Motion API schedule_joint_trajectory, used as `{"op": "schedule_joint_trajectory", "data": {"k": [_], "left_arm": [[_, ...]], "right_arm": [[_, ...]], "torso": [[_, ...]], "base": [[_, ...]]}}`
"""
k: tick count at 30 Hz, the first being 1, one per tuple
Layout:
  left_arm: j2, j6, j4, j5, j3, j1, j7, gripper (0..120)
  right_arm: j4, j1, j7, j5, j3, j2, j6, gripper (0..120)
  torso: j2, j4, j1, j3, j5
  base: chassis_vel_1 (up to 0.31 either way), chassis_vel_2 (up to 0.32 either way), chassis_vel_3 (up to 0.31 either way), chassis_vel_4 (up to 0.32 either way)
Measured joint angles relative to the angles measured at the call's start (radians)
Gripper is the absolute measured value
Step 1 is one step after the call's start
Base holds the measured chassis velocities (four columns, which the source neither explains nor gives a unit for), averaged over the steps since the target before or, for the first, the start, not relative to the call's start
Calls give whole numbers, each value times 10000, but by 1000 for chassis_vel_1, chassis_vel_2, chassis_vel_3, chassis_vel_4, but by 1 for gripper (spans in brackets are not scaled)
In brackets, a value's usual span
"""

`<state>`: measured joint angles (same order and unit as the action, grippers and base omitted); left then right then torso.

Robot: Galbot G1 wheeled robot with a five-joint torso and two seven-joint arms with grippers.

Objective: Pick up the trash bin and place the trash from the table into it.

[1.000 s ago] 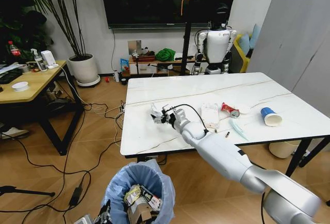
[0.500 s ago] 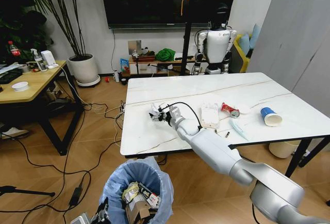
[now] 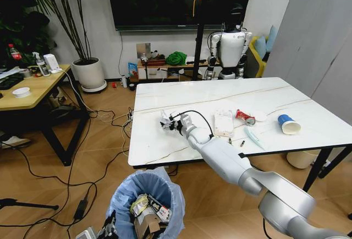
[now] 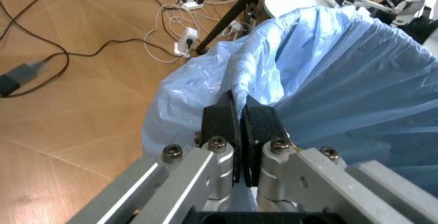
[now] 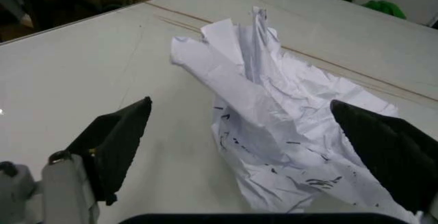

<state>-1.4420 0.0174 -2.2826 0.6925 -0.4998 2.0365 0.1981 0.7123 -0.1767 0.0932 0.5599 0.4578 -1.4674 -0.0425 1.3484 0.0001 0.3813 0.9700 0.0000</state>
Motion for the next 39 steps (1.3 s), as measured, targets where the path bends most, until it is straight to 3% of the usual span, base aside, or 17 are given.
{"op": "schedule_joint_trajectory", "data": {"k": [5,12,16,18,25,33,39], "left_arm": [[0,13,-10,0,-11,5,-7,0],[4,16,-10,13,-14,-12,-9,0],[23,15,-10,42,-38,-29,-9,0],[23,16,-10,46,-41,-31,-9,0],[22,16,-10,76,-66,-48,-9,0],[9,16,-23,74,-55,-55,13,0],[67,51,-26,-27,174,-115,116,0]], "right_arm": [[-197,14,152,5,2,-51,50,70],[-270,21,193,11,5,-9,54,51],[-341,21,193,11,4,-8,55,31],[-345,21,193,11,4,-8,55,30],[-361,30,224,21,23,0,49,1],[-172,-36,231,113,63,140,5,0],[931,-89,27,876,315,856,-259,0]], "torso": [[0,0,0,0,0],[0,-1,0,0,0],[0,-1,1,0,0],[0,-1,0,0,0],[0,-1,1,0,0],[0,0,1,0,1],[0,-1,3,0,1]], "base": [[0,0,0,0],[0,0,0,0],[0,0,0,0],[0,0,0,0],[0,0,0,0],[0,0,0,0],[0,0,0,0]]}}
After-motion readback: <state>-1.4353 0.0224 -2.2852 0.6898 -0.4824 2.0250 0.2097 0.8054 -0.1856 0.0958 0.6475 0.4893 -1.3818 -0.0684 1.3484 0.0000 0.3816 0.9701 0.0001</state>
